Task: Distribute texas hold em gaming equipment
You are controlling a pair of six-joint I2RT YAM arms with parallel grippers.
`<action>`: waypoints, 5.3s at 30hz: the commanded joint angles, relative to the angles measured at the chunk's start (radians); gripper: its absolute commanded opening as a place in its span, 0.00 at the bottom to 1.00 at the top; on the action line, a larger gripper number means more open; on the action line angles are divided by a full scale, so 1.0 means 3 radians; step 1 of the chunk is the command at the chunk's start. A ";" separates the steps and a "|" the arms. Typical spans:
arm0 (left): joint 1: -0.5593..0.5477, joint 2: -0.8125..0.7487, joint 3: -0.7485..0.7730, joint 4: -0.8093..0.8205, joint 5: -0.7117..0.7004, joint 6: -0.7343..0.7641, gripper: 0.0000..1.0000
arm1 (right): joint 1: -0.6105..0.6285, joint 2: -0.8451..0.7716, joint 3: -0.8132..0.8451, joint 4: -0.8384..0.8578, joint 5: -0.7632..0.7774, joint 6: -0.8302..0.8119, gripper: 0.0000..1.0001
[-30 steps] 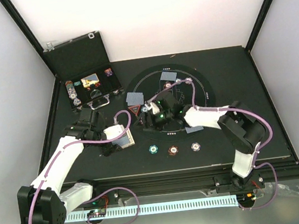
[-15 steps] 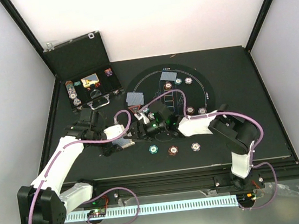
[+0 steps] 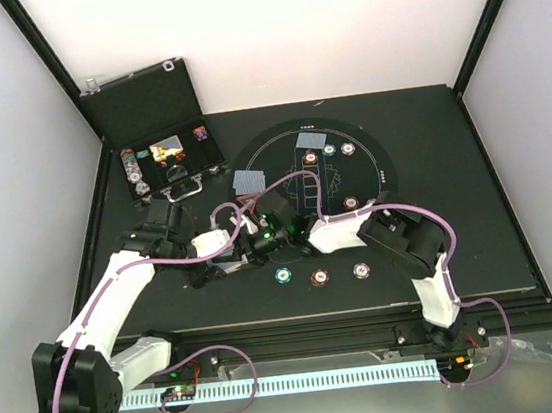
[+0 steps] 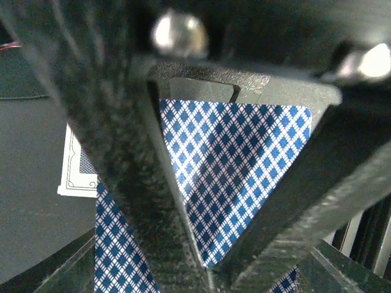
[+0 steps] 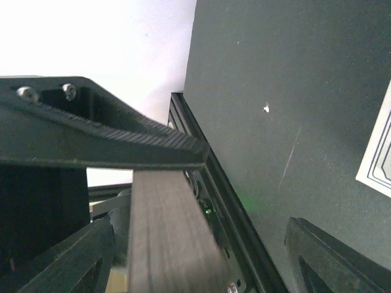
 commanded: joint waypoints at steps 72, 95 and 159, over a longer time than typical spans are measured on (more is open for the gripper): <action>0.0017 -0.0044 0.0057 0.0025 0.0127 -0.0015 0.02 | -0.1018 -0.1550 -0.0915 -0.0420 -0.0129 -0.0279 0.01; 0.0017 -0.0003 0.0118 -0.0144 0.0372 0.0005 0.01 | -0.0321 -0.0896 -0.0512 0.0049 -0.0031 -0.0154 0.01; 0.0017 -0.0054 0.0115 -0.0122 0.0314 -0.0013 0.02 | -0.0376 -0.1101 -0.0410 -0.1147 0.0434 -0.1051 0.26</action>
